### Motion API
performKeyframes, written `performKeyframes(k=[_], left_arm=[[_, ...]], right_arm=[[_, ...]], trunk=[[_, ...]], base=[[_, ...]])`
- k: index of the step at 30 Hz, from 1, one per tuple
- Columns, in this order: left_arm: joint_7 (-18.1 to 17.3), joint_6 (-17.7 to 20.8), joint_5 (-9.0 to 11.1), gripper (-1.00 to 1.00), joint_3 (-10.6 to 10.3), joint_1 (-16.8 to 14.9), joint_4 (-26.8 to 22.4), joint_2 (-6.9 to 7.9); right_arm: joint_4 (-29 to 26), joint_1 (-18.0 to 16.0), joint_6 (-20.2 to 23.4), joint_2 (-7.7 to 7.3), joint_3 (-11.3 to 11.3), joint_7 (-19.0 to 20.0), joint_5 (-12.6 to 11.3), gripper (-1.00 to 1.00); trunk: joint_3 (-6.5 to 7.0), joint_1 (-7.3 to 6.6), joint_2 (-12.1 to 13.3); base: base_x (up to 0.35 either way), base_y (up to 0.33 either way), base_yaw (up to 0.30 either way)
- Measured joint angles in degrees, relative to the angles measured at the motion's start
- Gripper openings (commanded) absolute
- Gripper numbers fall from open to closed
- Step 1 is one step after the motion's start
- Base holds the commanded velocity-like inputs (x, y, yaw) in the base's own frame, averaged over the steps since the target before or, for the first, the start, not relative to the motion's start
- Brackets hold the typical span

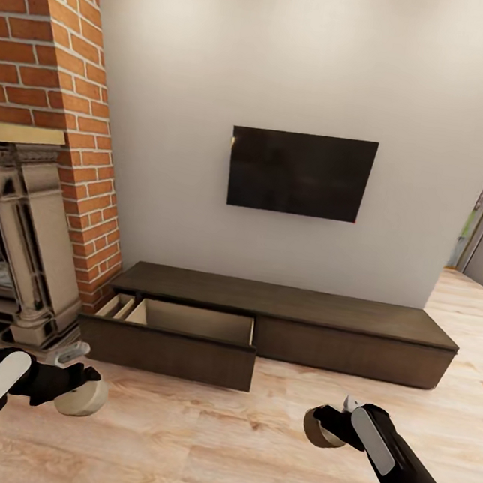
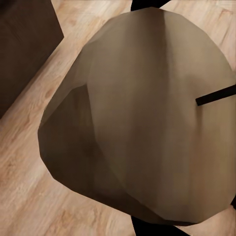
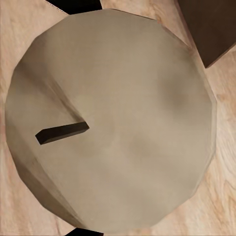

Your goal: Place each of the two pumpkins and all three candles from the living room inside a cabinet in the living room (use any cabinet), then make sure every cabinet is closed, and position the cauldron so it is next to a table in the living room.

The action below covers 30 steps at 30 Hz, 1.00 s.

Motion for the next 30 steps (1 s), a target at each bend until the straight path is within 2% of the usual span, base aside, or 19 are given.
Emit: performKeyframes(k=[14, 17, 18, 19, 20, 21, 22, 23, 24, 25, 26, 28, 30], left_arm=[[0.06, 0.00, -0.04, -1.00, -0.09, 0.00, 0.02, -0.02], [-0.12, 0.02, 0.05, -1.00, -0.19, 0.00, -0.09, -0.05], [-0.15, 0.03, 0.11, -1.00, -0.29, 0.00, -0.13, -0.09], [-0.17, 0.04, 0.10, -1.00, -0.35, -0.07, -0.19, -0.23], [-0.18, 0.15, 0.14, -1.00, -0.42, -0.27, -0.28, -0.56], [-0.21, 0.23, 0.30, -1.00, -0.53, -0.55, -0.36, -1.03], [-0.24, 0.35, 0.28, -1.00, -0.62, -1.08, -0.61, -1.66], [-0.17, 0.38, 0.29, -1.00, -0.73, -1.88, -1.17, -2.36], [0.04, 0.48, 0.00, -1.00, -1.06, -3.12, -2.06, -3.28], [0.15, 0.38, 0.79, -1.00, -1.55, -3.92, -2.55, -3.84], [0.32, 0.58, 0.10, -1.00, -2.15, -4.70, -2.78, -4.33], [0.51, 0.62, 0.07, -1.00, -4.14, -6.32, -2.77, -5.15], [0.64, 0.66, -0.09, -1.00, -6.57, -7.77, -2.63, -5.66]], right_arm=[[-0.04, 0.00, -0.06, 0.06, 0.18, 0.07, -0.07, -1.00], [-2.08, -0.01, 0.31, 0.22, 0.38, -0.23, -0.48, -1.00], [-3.42, -0.01, 0.70, 0.70, 0.46, -0.41, -0.90, -1.00], [-4.65, -0.05, 1.53, 1.52, 0.49, -0.74, -1.20, -1.00], [-5.86, -0.52, 3.74, 3.20, 0.46, -1.89, -1.06, -1.00], [-6.35, -1.53, 5.17, 4.72, 0.43, -3.26, -1.88, -1.00], [-6.45, -3.00, 7.13, 6.32, 0.36, -5.16, -0.80, -1.00], [-6.49, -4.50, 8.48, 8.00, 0.34, -7.31, -0.73, -1.00], [-6.48, -6.30, 9.87, 10.38, 0.34, -10.69, -0.37, -1.00], [-6.55, -7.18, 10.11, 11.95, 0.37, -12.86, -1.12, -1.00], [-6.59, -7.81, 10.85, 13.33, 0.51, -14.81, -0.37, -1.00], [-6.50, -8.70, 11.11, 15.97, 0.60, -17.50, -0.95, -1.00], [-5.71, -9.06, 11.20, 17.45, 0.80, -18.60, -0.56, -1.00]], trunk=[[0.00, 0.00, 0.00], [0.00, -0.01, 0.00], [0.00, -0.01, 0.00], [0.00, -0.01, 0.00], [0.00, -0.01, 0.00], [0.01, -0.01, 0.00], [0.01, -0.01, 0.00], [0.02, -0.01, 0.00], [0.02, -0.01, 0.00], [0.02, -0.01, -0.01], [0.01, -0.01, 0.00], [0.01, -0.01, 0.00], [0.00, -0.01, 0.00]], base=[[0.137, 0.308, -0.001], [0.180, 0.302, 0.000], [0.196, 0.290, 0.000], [0.215, 0.276, 0.000], [0.232, 0.261, 0.000], [0.243, 0.250, 0.000], [0.250, 0.243, 0.000], [0.257, 0.237, 0.000], [0.259, 0.234, 0.000], [0.261, 0.233, 0.000], [0.261, 0.232, 0.000], [0.268, 0.224, 0.000], [0.276, 0.214, 0.000]])
